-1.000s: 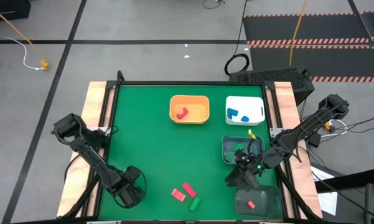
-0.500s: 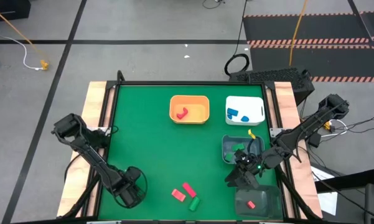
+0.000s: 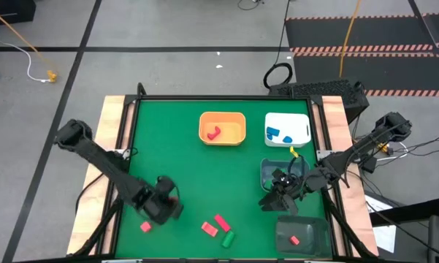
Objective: Sort & place blocks by color
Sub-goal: Put the left red block into the yellow bin, then put the right orange block into the black bin
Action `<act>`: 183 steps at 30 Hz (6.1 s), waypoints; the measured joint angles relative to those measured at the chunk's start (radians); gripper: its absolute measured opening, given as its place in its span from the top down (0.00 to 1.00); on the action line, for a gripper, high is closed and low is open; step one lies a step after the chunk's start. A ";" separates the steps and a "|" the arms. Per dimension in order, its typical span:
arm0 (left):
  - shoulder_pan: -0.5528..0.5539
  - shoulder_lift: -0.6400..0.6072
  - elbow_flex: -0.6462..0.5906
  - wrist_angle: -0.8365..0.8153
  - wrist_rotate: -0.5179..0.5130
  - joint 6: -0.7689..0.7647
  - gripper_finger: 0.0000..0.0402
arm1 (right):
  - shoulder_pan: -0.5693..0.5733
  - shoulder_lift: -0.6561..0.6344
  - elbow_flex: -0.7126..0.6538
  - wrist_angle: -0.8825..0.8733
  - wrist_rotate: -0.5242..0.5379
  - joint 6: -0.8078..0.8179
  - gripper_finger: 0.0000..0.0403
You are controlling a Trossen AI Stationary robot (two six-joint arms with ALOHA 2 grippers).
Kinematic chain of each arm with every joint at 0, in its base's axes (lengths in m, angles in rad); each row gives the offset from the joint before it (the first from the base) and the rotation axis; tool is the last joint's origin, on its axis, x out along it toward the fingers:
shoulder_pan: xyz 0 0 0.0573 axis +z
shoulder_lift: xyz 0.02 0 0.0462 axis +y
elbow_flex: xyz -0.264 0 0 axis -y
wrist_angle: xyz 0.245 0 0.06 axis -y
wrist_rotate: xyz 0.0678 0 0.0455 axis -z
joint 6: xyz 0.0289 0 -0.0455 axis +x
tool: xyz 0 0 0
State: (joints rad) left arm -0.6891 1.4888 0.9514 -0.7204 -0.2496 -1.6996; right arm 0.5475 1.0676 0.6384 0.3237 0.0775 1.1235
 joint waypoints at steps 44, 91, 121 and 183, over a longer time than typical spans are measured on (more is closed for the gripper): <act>0.885 0.063 0.002 0.561 -0.070 1.144 0.54 | -0.522 -0.030 0.000 0.001 0.105 -0.411 0.53; 0.468 0.145 0.002 0.794 0.291 0.924 0.38 | -0.399 -0.030 0.000 0.020 0.030 -0.400 0.53; 0.119 0.315 0.002 0.709 0.106 1.509 0.38 | 0.039 0.138 0.000 0.421 0.480 -0.428 0.53; 0.068 0.425 0.002 0.925 0.057 1.510 0.38 | 0.037 0.190 0.000 0.435 0.477 -0.399 0.53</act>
State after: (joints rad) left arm -0.6212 1.9141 0.9531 0.2042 -0.1925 -0.1894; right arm 0.5846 1.2575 0.6380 0.7584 0.5541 0.7246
